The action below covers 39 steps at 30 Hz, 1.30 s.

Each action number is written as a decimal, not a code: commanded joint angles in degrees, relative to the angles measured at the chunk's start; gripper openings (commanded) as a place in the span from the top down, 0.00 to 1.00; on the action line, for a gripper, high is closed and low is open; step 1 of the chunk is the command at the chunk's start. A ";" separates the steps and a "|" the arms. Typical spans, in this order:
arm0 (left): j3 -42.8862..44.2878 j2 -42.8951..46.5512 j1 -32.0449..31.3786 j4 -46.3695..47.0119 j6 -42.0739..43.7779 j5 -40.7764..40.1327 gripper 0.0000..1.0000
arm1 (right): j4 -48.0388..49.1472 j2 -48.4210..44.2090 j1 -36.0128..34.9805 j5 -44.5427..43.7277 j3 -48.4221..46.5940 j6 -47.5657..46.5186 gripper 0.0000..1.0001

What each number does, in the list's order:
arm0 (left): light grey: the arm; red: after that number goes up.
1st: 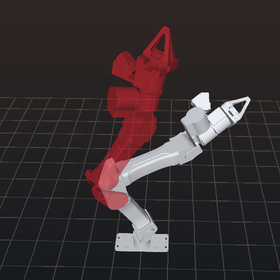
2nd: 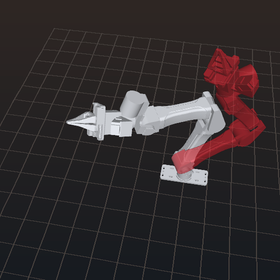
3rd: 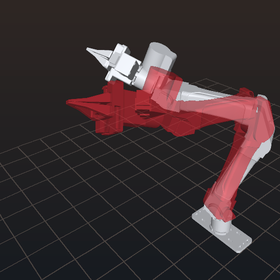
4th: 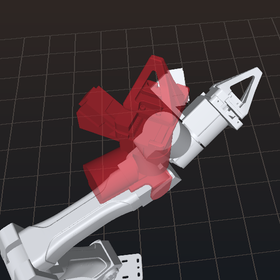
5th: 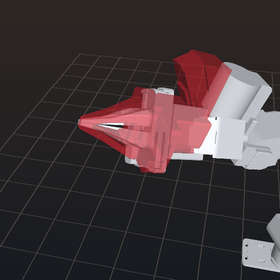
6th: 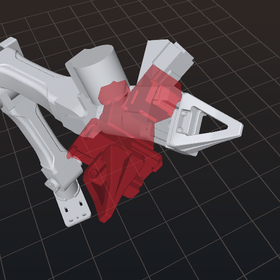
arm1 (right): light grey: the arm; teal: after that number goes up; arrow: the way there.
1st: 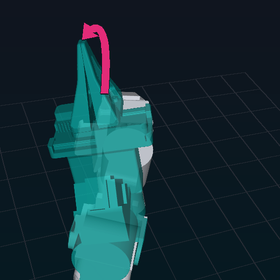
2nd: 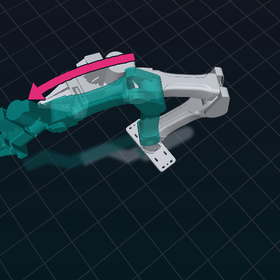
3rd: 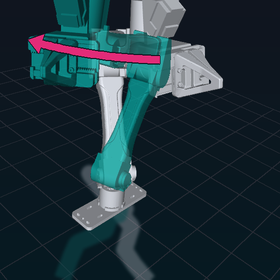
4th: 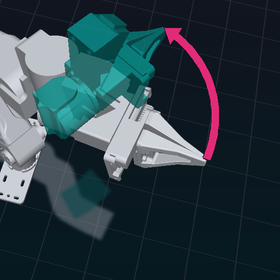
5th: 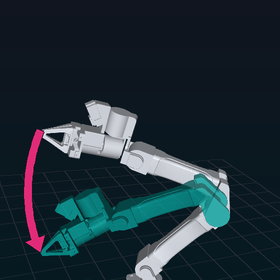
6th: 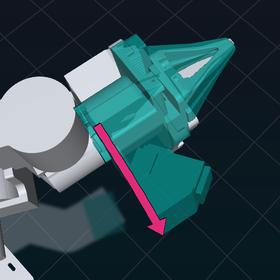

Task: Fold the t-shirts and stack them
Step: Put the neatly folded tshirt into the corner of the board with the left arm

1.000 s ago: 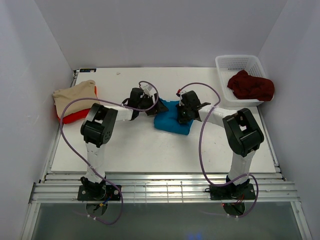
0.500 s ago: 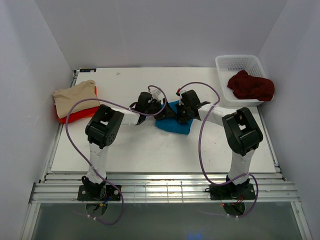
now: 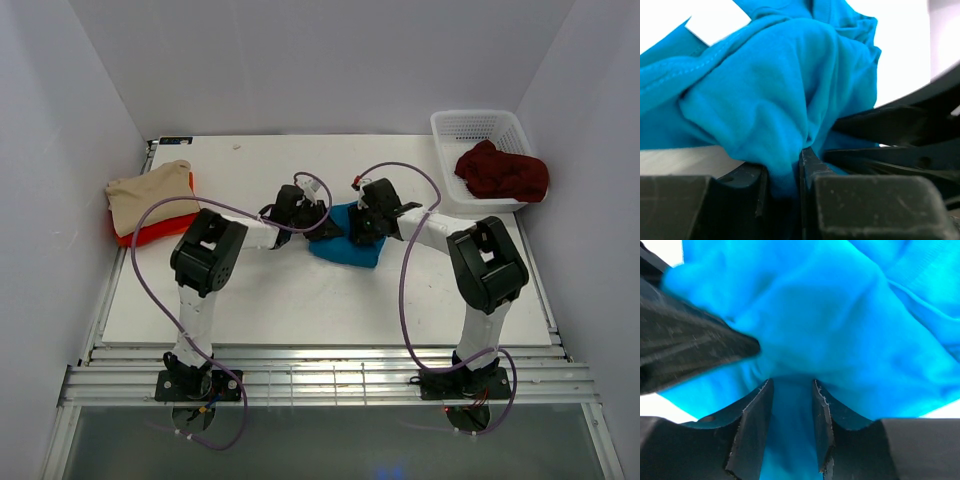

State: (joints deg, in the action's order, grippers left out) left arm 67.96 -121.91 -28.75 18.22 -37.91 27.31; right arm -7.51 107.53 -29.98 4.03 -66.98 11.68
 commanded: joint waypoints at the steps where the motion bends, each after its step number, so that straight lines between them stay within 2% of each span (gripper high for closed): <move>1: -1.44 2.81 2.81 -9.94 5.82 -8.22 0.85 | -3.82 -5.38 -0.43 -2.01 -0.08 -2.10 0.56; 4: 2.86 5.97 4.66 -18.46 11.26 -11.65 0.86 | -7.16 -9.24 -0.43 -3.50 -1.92 -3.24 0.49; 5: 4.01 6.94 5.11 -21.44 12.93 -14.45 0.87 | -8.04 -10.22 -0.43 -3.77 -2.27 -3.77 0.32; 6: 6.19 8.77 5.55 -25.73 15.82 -15.70 0.87 | -8.66 -11.01 -0.52 -5.25 -2.71 -4.03 0.23; 7: 7.26 9.57 6.68 -27.86 17.07 -16.40 0.87 | -9.97 -12.59 -0.43 -6.05 -2.80 -4.21 0.22; 16: 15.87 16.70 13.36 -44.04 27.09 -21.94 0.87 | -9.72 -18.67 -0.52 -8.52 1.41 -4.56 0.21; 22: 22.46 15.83 17.58 -51.61 33.86 -28.17 0.88 | -8.93 -18.84 -0.52 -7.99 4.22 -4.56 0.21; 29: 33.79 13.63 25.23 -57.23 37.56 -29.24 0.88 | -7.61 -19.19 -0.43 -7.02 6.60 -4.21 0.21; 32: 37.23 12.49 28.66 -58.12 37.56 -28.02 0.88 | -7.43 -19.19 -0.43 -6.67 7.30 -3.95 0.21; 33: 39.24 11.79 32.06 -58.29 37.56 -27.49 0.88 | -7.35 -19.20 -0.43 -6.58 7.48 -3.86 0.21; 39: 44.97 9.32 38.06 -59.88 37.56 -24.06 0.88 | -7.35 -18.58 -0.43 -5.88 7.48 -3.77 0.21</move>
State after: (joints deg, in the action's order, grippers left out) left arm 109.51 -112.57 7.33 -39.68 -1.08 0.78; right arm -16.45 89.82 -30.17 -2.61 -59.35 7.94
